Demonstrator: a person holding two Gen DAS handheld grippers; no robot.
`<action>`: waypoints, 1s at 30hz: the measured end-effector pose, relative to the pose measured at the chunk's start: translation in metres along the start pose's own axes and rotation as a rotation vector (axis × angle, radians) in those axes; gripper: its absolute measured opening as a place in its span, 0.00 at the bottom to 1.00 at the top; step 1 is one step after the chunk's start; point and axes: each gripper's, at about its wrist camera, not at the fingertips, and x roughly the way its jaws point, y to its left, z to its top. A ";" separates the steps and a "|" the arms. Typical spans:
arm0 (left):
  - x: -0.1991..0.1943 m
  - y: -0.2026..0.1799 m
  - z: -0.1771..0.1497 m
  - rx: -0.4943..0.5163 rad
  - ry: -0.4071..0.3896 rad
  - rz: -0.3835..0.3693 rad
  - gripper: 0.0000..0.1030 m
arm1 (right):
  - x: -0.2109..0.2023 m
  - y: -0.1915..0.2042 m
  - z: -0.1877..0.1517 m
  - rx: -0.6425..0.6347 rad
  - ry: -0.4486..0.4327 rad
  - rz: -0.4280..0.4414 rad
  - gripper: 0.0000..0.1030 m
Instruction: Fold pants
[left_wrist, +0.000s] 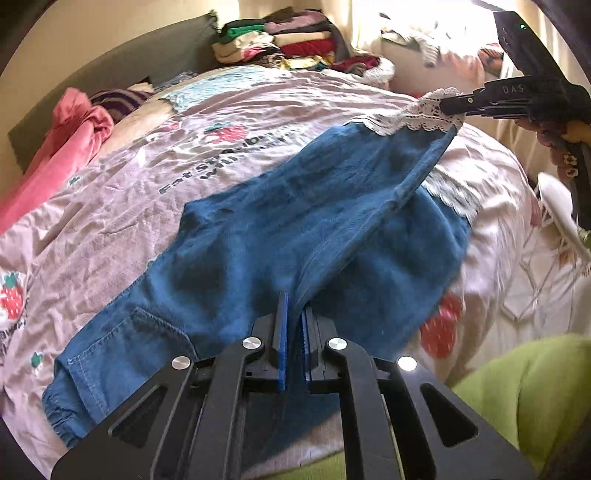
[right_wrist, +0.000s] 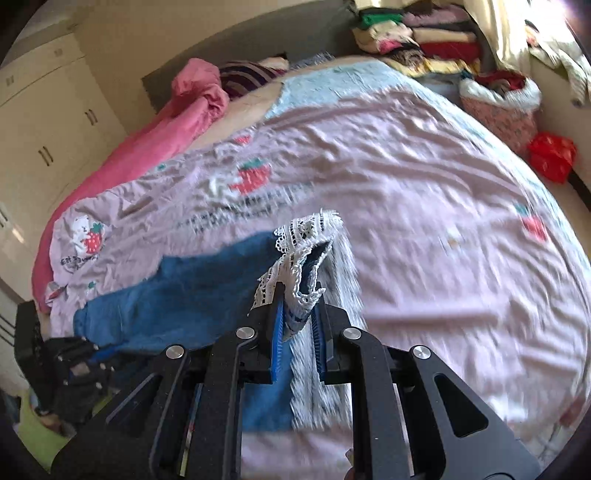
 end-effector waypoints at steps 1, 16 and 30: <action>0.000 -0.001 -0.002 0.009 0.005 0.002 0.05 | 0.003 -0.005 -0.008 0.013 0.021 -0.002 0.08; 0.027 -0.020 -0.023 0.102 0.094 0.034 0.17 | 0.032 -0.036 -0.058 0.108 0.144 0.022 0.10; 0.002 -0.014 -0.023 0.100 0.069 -0.025 0.02 | 0.018 -0.034 -0.051 0.068 0.131 0.045 0.08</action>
